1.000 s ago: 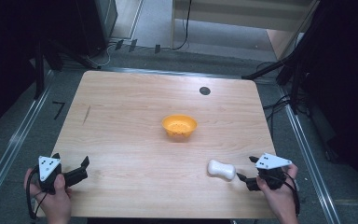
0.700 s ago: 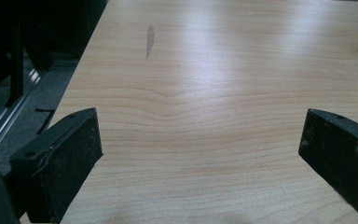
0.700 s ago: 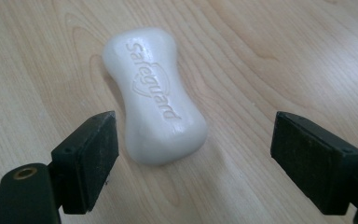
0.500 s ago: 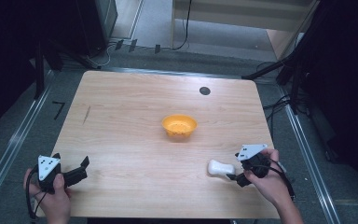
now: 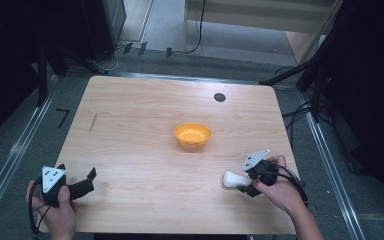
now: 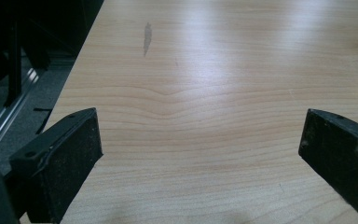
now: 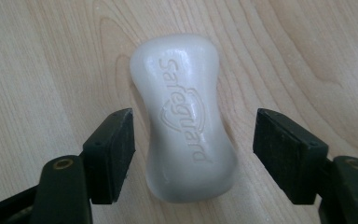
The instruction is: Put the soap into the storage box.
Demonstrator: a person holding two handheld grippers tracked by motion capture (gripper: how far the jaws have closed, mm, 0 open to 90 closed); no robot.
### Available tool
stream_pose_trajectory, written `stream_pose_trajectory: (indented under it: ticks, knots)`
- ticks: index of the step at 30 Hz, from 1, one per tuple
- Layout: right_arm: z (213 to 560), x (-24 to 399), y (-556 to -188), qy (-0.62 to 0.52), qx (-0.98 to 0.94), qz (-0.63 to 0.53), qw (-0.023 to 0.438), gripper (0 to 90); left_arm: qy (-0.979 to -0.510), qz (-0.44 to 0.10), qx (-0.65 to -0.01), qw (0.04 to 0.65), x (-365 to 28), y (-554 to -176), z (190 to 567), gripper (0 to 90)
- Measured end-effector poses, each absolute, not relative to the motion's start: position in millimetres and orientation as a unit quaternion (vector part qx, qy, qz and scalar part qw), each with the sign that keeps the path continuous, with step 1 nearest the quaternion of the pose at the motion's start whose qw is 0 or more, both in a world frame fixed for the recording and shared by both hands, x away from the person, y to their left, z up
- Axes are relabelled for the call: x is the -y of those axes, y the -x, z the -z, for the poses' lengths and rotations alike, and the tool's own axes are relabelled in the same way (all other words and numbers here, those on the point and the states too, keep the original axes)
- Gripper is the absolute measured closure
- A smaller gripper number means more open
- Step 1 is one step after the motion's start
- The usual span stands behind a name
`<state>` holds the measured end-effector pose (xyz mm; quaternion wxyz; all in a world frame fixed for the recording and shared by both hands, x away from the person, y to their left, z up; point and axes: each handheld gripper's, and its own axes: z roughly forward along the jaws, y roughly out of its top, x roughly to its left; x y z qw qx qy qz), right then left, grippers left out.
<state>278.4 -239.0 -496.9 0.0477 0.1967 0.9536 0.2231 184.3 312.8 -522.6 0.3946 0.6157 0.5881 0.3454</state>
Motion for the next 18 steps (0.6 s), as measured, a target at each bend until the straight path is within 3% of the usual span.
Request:
stream_pose_trajectory:
  ticks: [12, 18]
  knots:
    - [504.0, 225.6, -286.0, -0.194, -0.963, -0.182, 0.038, 34.5, -0.619, -0.344, -0.586, 0.394, -312.2, -184.8, 522.7, 0.0]
    - [506.0, 221.5, -286.8, -0.188, -0.966, -0.177, 0.028, 42.7, -0.619, -0.344, -0.586, 0.394, -312.1, -185.1, 522.8, 0.0]
